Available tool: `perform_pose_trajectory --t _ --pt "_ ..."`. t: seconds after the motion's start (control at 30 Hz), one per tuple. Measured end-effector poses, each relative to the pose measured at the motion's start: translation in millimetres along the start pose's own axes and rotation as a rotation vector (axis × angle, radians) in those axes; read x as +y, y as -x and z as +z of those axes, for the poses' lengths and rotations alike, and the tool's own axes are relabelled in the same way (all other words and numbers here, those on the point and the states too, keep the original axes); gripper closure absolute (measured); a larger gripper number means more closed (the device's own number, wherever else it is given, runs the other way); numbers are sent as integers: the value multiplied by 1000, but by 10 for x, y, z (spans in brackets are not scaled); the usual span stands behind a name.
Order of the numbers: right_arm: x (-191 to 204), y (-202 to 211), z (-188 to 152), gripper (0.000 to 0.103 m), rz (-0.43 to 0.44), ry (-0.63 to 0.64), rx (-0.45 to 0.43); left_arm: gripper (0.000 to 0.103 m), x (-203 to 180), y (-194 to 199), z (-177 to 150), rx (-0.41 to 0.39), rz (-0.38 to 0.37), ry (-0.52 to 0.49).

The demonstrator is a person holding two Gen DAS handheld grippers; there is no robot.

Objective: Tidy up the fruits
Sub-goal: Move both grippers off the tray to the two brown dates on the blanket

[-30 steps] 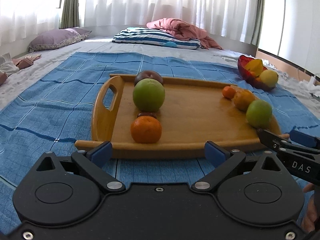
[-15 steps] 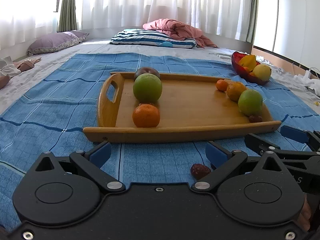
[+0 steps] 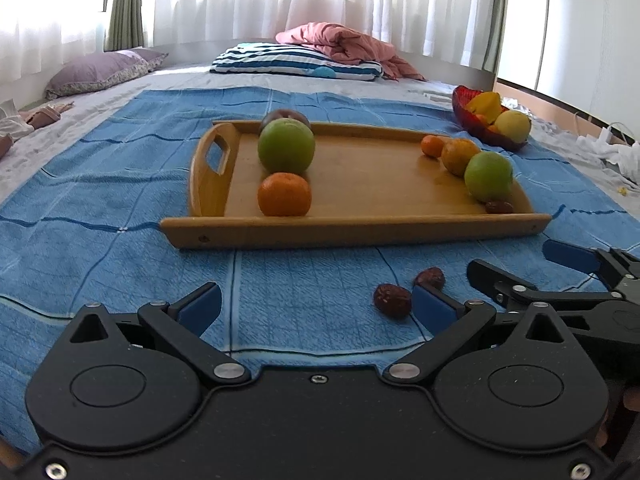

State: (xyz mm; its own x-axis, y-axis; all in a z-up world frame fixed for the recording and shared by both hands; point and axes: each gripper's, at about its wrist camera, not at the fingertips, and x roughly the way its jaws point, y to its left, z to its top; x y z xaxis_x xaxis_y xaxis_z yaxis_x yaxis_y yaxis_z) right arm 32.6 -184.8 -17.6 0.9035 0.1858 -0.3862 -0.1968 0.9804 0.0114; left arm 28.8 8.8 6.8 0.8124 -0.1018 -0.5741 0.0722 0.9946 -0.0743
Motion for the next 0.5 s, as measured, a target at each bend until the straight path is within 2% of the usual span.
perform_pose_trajectory --t 0.1,0.17,0.23,0.27,0.4,0.5 --pt "-9 -12 -7 2 -3 -1 5 8 -31 -5 -8 6 -26 0" --pt "-26 -8 -13 2 -8 6 7 19 -50 -18 -16 16 -57 3" --pt "-44 -3 -19 2 -11 14 11 35 -79 -40 -20 31 -88 6" --pt "-52 2 -22 2 -16 17 13 37 -100 -51 -26 35 -98 2" --pt "-79 15 -30 3 -27 30 22 63 -207 -86 -28 36 -95 -40" --pt "-74 38 -32 8 19 36 28 78 -227 -94 -7 40 -96 -43"
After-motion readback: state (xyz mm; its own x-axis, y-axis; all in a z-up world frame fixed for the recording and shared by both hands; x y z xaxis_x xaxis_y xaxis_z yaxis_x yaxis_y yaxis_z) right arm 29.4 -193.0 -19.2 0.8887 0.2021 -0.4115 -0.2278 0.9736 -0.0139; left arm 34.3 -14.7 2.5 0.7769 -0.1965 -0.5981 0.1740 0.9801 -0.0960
